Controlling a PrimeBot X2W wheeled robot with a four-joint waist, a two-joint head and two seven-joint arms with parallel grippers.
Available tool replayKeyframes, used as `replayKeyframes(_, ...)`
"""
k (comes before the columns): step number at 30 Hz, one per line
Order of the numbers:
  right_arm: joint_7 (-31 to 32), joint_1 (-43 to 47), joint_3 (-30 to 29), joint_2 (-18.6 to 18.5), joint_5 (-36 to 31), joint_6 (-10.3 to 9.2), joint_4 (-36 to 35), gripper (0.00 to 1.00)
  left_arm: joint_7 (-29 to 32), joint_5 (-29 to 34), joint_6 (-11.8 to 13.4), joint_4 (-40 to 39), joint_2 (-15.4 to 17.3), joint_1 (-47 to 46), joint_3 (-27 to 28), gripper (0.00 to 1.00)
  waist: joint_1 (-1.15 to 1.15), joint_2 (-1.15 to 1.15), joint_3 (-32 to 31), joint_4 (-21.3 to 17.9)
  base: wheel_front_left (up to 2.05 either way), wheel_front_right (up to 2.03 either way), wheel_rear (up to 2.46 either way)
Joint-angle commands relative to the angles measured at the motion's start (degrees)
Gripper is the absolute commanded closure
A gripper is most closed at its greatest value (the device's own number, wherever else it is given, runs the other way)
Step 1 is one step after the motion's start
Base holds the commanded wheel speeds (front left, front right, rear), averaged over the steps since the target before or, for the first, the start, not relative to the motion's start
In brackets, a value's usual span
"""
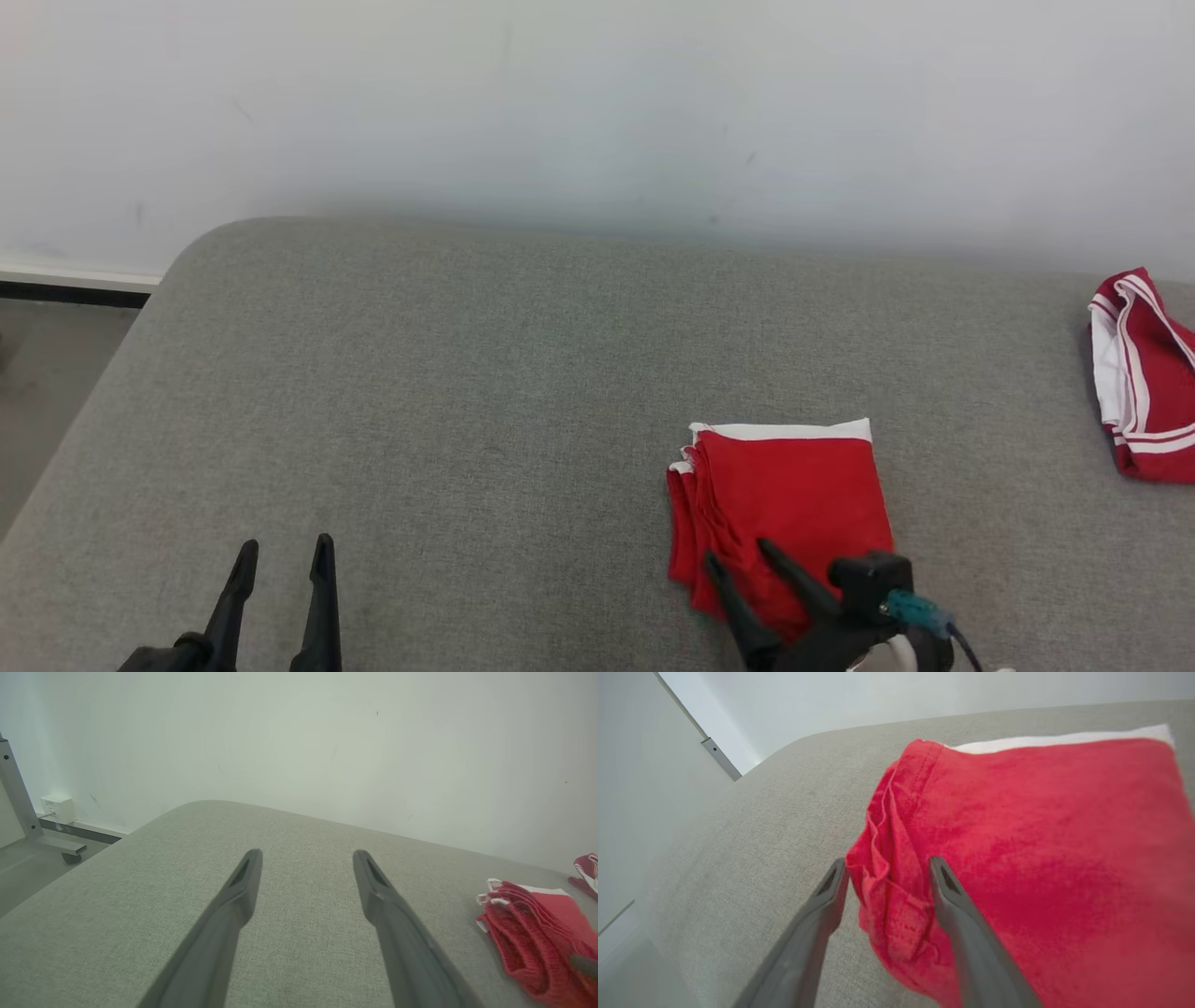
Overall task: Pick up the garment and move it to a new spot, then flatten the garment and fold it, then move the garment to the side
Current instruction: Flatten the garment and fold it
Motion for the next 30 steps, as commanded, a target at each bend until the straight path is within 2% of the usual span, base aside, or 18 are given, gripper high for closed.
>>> replayKeyframes(1,-0.7,-0.7,-0.7,-0.9,-0.2,-0.16,-0.6,0.00,-0.1,-0.1,0.1,0.0,-0.2,0.0,0.4,0.00,0.00,0.00,-0.2,-0.5,0.00,0.00,0.00)
replayKeyframes(5,-1.6,-0.4,-4.7,-3.6,0.3,-0.16,-3.9,0.00,-0.1,0.2,0.1,-0.3,-0.2,0.5,0.8,0.00,0.00,0.00,-0.6,-1.1,0.00,0.00,0.00)
replayKeyframes(12,-1.8,3.3,-15.8,-6.5,-2.0,-0.16,-7.5,0.00,-0.1,0.6,0.1,-0.7,-0.2,-0.2,0.1,0.00,0.00,0.00,-0.3,-0.7,0.00,0.00,0.00)
replayKeyframes(13,-1.8,4.0,-17.2,-6.4,-2.6,-0.16,-7.1,0.56,-0.1,0.8,0.1,-0.8,-0.1,-0.4,-0.1,0.00,0.00,0.00,-0.2,-0.5,0.00,0.00,0.00)
replayKeyframes(14,-1.8,4.3,-18.5,-6.2,-3.3,-0.16,-6.9,1.00,-0.1,0.9,0.1,-0.8,0.0,-0.5,-0.3,0.00,0.00,0.00,-0.1,-0.2,0.00,0.00,0.00)
replayKeyframes(21,-1.8,5.8,-23.1,-2.0,-10.3,-0.16,-4.5,1.00,-0.1,0.8,0.1,-0.6,0.8,-1.2,-1.2,0.00,0.00,0.00,1.0,1.9,0.00,0.00,0.00)
replayKeyframes(27,-1.8,5.2,-22.9,2.1,-13.3,-0.16,-0.2,1.00,-0.1,0.6,0.1,-0.2,1.2,-1.4,-1.6,0.00,0.00,0.00,1.3,3.5,0.00,0.00,0.00)
replayKeyframes(30,-1.8,4.0,-19.8,3.4,-13.7,-0.16,1.4,1.00,-0.1,0.5,0.1,-0.1,1.1,-1.5,-1.8,0.00,0.00,0.00,1.5,4.1,0.00,0.00,0.00)
